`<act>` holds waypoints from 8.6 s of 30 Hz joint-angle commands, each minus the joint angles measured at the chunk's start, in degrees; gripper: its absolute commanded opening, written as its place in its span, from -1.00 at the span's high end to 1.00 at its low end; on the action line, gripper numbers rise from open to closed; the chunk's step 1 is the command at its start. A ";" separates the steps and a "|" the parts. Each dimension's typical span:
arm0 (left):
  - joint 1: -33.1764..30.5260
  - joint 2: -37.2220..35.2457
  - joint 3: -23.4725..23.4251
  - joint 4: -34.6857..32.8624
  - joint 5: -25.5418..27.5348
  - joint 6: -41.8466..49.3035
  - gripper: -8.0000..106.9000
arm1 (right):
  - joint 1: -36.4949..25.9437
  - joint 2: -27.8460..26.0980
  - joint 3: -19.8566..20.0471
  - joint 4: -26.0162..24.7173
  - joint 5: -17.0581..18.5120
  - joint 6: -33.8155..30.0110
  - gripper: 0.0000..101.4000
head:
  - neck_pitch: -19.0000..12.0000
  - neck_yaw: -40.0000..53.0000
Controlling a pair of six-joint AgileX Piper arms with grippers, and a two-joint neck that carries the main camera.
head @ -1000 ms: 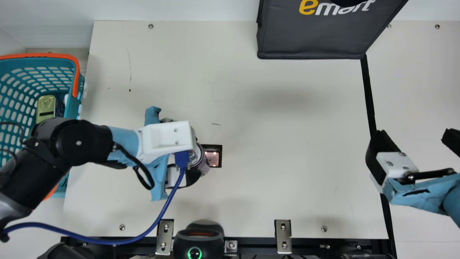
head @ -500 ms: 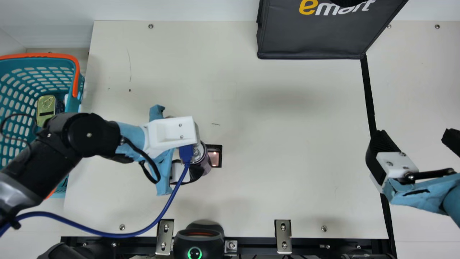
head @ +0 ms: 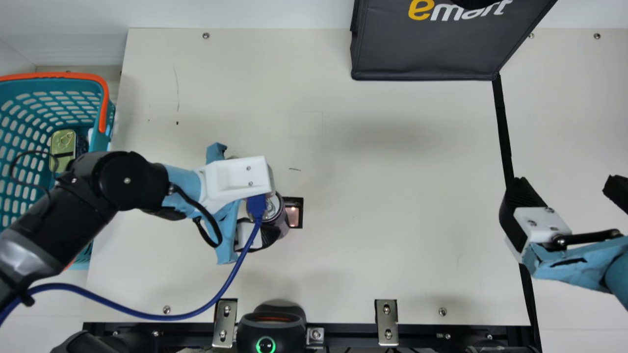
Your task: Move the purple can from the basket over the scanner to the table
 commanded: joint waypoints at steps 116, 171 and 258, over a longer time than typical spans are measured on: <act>-41.11 -3.44 -1.67 68.41 1.54 -141.48 1.00 | 0.00 0.00 0.00 0.00 0.04 0.00 -0.87 | -1.75 0.09; -8.63 -13.12 4.08 4.94 -1.24 -15.69 1.00 | 0.00 0.00 0.00 0.00 0.16 0.00 -0.87 | -1.75 0.09; -6.88 -19.14 1.10 14.15 -2.32 -32.76 -0.71 | 0.00 0.00 0.00 0.00 0.05 0.00 -0.87 | -1.75 0.09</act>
